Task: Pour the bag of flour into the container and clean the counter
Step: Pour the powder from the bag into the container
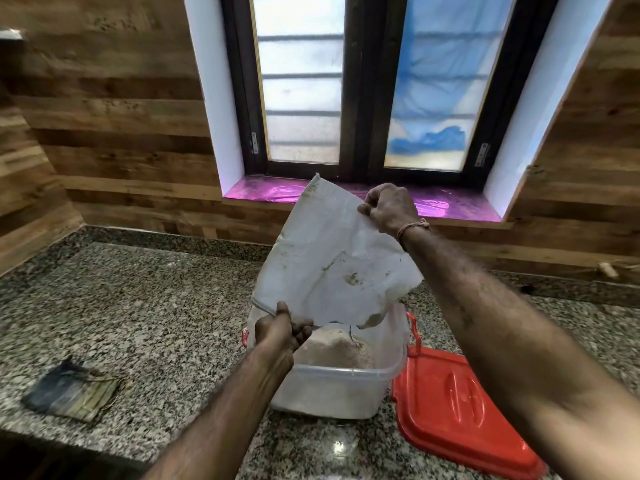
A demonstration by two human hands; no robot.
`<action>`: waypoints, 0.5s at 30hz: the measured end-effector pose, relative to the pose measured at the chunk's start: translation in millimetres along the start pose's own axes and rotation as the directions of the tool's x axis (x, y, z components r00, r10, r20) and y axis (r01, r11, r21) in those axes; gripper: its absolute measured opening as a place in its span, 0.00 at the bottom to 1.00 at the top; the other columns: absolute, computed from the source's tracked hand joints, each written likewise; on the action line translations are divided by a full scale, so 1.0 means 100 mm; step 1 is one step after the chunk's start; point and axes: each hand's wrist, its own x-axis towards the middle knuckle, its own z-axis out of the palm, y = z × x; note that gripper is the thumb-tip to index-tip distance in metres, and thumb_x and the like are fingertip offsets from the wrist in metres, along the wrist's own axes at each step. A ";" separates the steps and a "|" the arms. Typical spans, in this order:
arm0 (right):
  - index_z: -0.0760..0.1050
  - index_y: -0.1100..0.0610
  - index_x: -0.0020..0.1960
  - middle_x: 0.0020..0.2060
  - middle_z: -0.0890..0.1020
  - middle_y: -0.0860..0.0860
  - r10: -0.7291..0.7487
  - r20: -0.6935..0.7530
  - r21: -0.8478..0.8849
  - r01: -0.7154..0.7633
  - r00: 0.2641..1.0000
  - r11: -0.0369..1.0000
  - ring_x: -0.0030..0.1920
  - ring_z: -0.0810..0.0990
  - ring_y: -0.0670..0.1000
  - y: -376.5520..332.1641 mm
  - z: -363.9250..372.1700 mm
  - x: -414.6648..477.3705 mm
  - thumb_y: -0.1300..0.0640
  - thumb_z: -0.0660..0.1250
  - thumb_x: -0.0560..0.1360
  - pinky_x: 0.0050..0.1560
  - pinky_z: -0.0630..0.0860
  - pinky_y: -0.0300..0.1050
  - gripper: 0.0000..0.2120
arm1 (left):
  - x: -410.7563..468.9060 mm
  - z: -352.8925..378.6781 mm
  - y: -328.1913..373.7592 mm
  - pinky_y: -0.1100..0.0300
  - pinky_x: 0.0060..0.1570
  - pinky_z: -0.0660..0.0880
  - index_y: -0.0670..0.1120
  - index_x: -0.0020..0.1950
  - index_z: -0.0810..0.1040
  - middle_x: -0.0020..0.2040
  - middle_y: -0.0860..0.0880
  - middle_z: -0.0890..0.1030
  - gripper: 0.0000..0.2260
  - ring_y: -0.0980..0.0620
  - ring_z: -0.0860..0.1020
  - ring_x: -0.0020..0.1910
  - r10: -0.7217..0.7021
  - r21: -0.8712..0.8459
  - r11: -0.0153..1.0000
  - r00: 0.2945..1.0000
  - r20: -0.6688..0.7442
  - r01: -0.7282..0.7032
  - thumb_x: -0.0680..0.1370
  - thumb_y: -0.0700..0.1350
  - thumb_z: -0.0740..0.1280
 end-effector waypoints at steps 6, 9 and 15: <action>0.84 0.58 0.41 0.35 0.82 0.47 -0.128 -0.017 -0.023 0.128 0.992 0.992 0.38 0.80 0.47 -0.01 0.03 -0.06 0.54 0.76 0.75 0.43 0.84 0.49 0.08 | -0.20 0.04 0.13 0.51 0.40 0.82 0.39 0.67 0.70 0.57 0.38 0.78 0.17 0.42 0.81 0.51 -0.030 0.107 0.994 0.996 0.081 0.021 0.84 0.50 0.63; 0.84 0.57 0.41 0.36 0.81 0.45 -0.174 -0.056 -0.055 0.171 0.983 0.984 0.40 0.80 0.47 -0.01 0.05 -0.09 0.55 0.77 0.74 0.44 0.81 0.46 0.07 | -0.30 0.11 0.26 0.45 0.53 0.80 0.45 0.71 0.68 0.63 0.46 0.73 0.21 0.43 0.74 0.66 0.031 0.217 0.975 0.994 0.101 -0.052 0.81 0.52 0.68; 0.78 0.50 0.36 0.36 0.85 0.47 -0.199 -0.003 -0.084 0.198 0.980 0.977 0.40 0.83 0.49 -0.07 0.07 -0.15 0.57 0.77 0.74 0.43 0.79 0.45 0.11 | -0.60 0.23 0.51 0.47 0.52 0.81 0.46 0.63 0.76 0.59 0.47 0.79 0.17 0.46 0.81 0.56 0.054 0.473 0.864 0.966 0.254 -0.173 0.79 0.53 0.71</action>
